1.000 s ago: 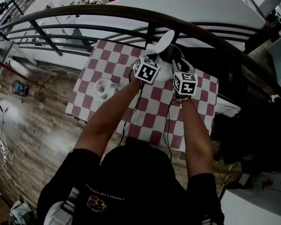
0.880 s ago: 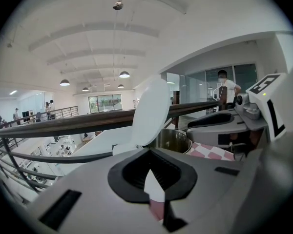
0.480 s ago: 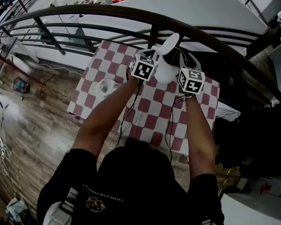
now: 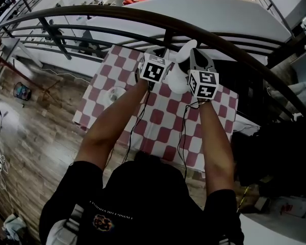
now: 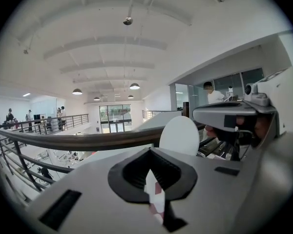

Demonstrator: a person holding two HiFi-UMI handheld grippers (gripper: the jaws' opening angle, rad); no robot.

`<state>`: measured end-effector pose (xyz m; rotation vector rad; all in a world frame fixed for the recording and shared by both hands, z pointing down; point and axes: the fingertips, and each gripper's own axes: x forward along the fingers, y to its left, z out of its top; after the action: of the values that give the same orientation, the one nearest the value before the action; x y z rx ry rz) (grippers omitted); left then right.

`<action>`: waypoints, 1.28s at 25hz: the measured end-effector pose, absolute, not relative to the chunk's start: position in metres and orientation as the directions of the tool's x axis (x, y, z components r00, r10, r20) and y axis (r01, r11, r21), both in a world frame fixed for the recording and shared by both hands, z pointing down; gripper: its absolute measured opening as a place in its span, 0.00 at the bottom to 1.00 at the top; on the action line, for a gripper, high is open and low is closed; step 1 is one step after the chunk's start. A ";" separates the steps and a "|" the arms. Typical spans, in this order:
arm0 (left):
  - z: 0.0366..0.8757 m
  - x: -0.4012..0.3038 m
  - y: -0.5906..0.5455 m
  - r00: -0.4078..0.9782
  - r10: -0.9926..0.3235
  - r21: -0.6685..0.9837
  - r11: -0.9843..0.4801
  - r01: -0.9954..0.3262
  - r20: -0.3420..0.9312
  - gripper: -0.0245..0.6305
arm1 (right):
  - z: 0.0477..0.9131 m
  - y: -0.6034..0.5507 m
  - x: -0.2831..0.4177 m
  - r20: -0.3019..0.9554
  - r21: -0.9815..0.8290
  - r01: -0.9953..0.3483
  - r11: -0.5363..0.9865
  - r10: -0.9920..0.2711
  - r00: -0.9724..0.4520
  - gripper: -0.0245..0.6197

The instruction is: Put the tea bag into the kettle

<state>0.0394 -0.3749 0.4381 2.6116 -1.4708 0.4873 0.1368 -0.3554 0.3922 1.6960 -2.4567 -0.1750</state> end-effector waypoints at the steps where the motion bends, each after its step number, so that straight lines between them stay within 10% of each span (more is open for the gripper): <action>1: 0.439 0.040 -0.374 0.482 -0.812 -0.069 -0.530 -0.845 0.328 0.04 | 0.396 -0.356 0.136 0.068 0.182 -0.917 0.354 -0.935 -0.347 0.06; 32: 0.495 0.053 -0.364 0.488 -0.781 -0.034 -0.542 -0.840 0.390 0.04 | 0.529 -0.336 0.219 0.307 -0.015 -0.983 0.185 -0.934 -0.181 0.06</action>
<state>0.0529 -0.3640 0.4953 2.5677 -1.4109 0.5471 0.2193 -0.3361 0.5294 1.8452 -2.2311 0.3074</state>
